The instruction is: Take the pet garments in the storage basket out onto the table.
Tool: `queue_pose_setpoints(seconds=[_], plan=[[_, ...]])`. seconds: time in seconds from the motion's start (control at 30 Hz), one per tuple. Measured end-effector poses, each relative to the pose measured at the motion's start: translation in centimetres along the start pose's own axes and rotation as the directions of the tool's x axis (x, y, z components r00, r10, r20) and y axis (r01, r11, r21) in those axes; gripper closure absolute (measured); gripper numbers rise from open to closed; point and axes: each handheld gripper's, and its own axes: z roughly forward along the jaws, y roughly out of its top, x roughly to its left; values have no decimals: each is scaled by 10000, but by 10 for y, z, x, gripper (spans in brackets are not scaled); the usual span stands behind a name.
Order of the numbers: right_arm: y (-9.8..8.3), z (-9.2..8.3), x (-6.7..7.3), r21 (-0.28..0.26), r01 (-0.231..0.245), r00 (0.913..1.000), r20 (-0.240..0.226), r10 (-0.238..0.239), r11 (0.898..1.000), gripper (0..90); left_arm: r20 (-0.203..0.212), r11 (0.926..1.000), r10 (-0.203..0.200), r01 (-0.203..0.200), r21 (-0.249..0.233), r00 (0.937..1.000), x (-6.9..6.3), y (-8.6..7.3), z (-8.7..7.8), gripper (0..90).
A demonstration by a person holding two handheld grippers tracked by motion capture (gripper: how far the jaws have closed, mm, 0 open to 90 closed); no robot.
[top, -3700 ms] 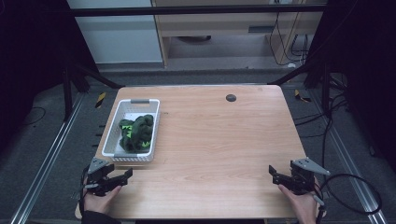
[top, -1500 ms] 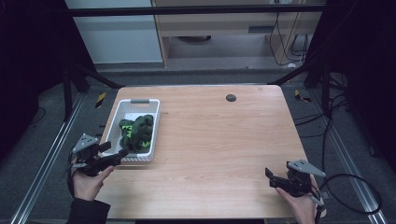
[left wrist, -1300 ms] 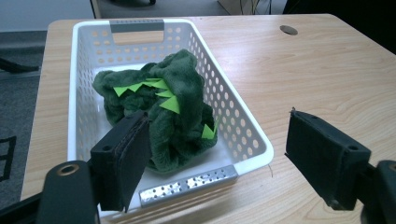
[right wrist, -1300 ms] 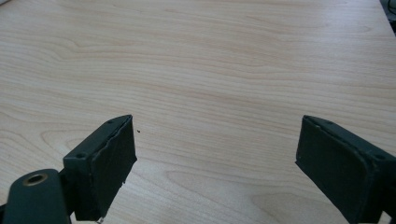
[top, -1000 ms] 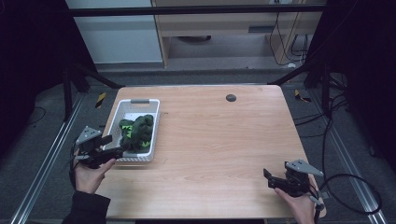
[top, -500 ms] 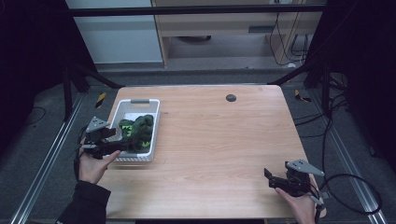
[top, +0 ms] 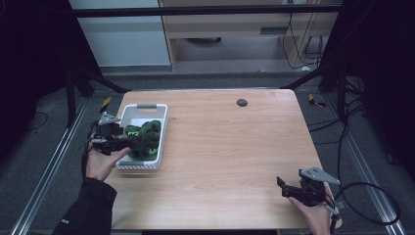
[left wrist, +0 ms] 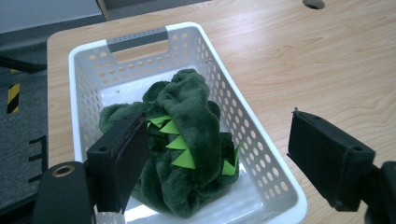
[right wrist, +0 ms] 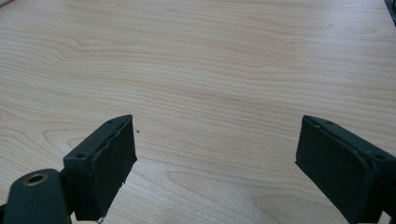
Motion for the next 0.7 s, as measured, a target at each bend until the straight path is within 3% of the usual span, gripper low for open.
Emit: queue_pose_setpoints(seconds=[0.4, 0.7], plan=[[0, 1, 0, 36, 61, 10000, -26, -61, 10000, 119, -90, 9986, 76, -71, 521, 9999, 7, 12, 13, 200], [0, 2, 1, 150, 54, 10000, -84, -52, 9999, 118, -171, 9936, 144, -124, 1120, 9998, 11, 17, 26, 196]])
